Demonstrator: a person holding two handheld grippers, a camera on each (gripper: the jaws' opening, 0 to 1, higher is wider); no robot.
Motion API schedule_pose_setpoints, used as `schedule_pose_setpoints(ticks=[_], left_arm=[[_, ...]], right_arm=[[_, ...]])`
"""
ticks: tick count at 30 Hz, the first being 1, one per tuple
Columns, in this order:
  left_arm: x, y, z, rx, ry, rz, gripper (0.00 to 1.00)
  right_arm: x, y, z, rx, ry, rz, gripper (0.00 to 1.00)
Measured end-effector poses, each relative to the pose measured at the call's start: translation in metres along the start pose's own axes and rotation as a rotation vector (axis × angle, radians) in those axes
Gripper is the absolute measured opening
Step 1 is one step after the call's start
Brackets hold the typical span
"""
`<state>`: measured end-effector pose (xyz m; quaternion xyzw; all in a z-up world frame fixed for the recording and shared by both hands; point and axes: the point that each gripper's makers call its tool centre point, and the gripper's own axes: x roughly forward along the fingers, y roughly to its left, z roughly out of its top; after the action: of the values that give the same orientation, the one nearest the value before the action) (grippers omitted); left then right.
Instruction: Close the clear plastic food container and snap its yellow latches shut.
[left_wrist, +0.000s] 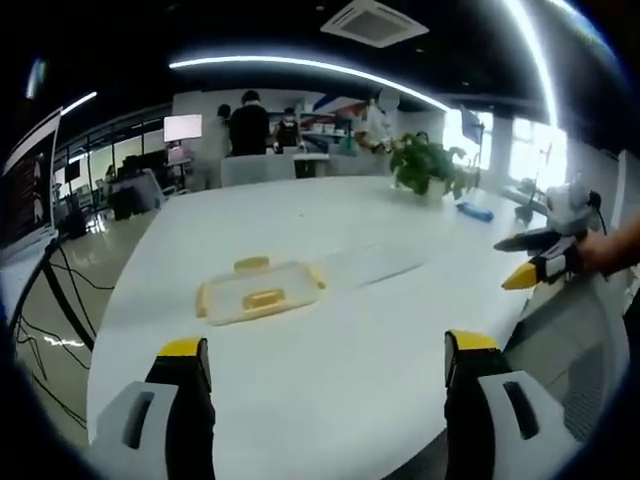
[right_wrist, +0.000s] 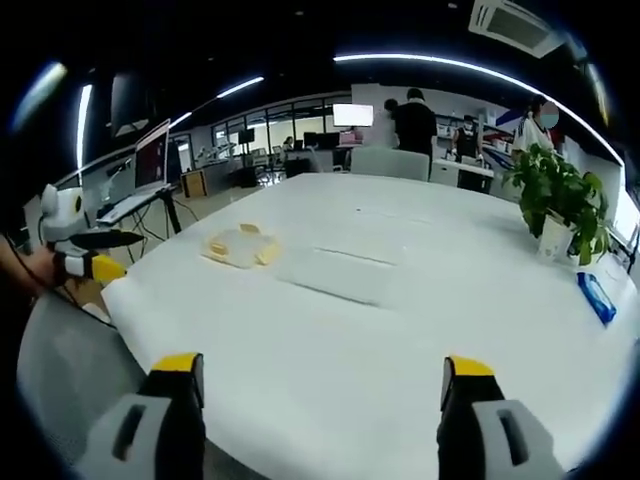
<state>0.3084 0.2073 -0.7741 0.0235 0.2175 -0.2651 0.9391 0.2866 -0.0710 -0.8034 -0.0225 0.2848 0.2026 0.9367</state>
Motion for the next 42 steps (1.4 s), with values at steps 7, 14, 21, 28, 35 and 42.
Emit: schedule_pose_setpoints(ticks=[7, 14, 21, 28, 35, 42], left_arm=[[-0.005, 0.003, 0.009, -0.028, -0.049, 0.010, 0.99], [-0.007, 0.006, 0.008, -0.039, -0.050, 0.014, 0.98], [-0.004, 0.011, 0.006, -0.066, -0.043, 0.002, 0.99], [0.000, 0.010, 0.006, -0.088, -0.033, -0.027, 0.99], [0.002, 0.008, 0.003, -0.170, -0.023, -0.034, 0.99], [0.001, 0.008, 0.003, -0.171, -0.016, -0.045, 0.99]], right_arm=[[0.000, -0.008, -0.005, -0.003, 0.027, -0.045, 1.00], [0.002, -0.009, -0.014, -0.119, 0.089, -0.092, 1.00], [0.010, 0.011, -0.020, -0.215, 0.135, 0.003, 1.00], [0.009, 0.006, -0.013, -0.149, 0.100, 0.002, 1.00], [0.007, 0.004, -0.015, -0.147, 0.109, 0.018, 1.00], [0.007, 0.003, -0.012, -0.127, 0.100, 0.019, 1.00]])
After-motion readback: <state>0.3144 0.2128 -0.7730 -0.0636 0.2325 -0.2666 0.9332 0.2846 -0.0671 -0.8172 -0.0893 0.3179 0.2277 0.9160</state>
